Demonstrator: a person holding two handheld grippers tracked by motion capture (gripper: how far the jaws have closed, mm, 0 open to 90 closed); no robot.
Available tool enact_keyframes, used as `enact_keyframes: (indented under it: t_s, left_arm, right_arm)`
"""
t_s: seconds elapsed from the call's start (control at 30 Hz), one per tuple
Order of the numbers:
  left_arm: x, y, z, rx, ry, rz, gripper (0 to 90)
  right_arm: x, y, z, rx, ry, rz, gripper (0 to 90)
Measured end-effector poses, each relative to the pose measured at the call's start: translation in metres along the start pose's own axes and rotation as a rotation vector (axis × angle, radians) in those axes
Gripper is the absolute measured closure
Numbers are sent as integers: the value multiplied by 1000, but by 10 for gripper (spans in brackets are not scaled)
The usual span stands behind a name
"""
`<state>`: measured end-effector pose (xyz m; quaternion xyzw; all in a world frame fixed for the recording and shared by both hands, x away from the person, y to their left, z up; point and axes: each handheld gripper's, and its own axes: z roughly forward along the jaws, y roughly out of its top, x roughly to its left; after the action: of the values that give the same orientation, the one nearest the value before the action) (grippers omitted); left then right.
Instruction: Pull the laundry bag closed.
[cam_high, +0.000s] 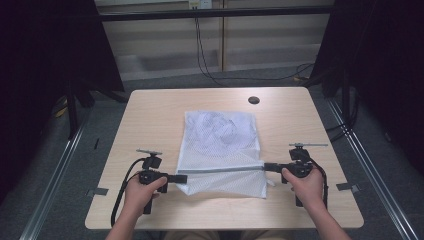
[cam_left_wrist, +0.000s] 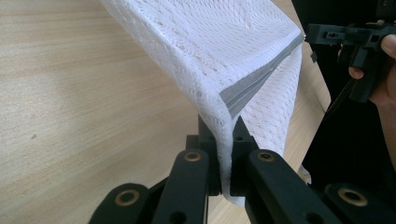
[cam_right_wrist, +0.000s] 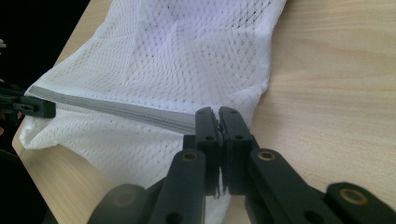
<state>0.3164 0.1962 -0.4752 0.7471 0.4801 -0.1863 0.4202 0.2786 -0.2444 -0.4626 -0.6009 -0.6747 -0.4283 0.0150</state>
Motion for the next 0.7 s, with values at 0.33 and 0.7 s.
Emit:
enact_keyframes:
  t_s: [0.33, 0.7]
  left_arm:
    - [-2, 0, -3, -19, -6, 17, 767]
    - [2, 0, -12, -74, 61, 56, 488]
  right_arm:
    - [2, 0, 0, -31, 1, -45, 864]
    - [4, 0, 1, -70, -4, -79, 656]
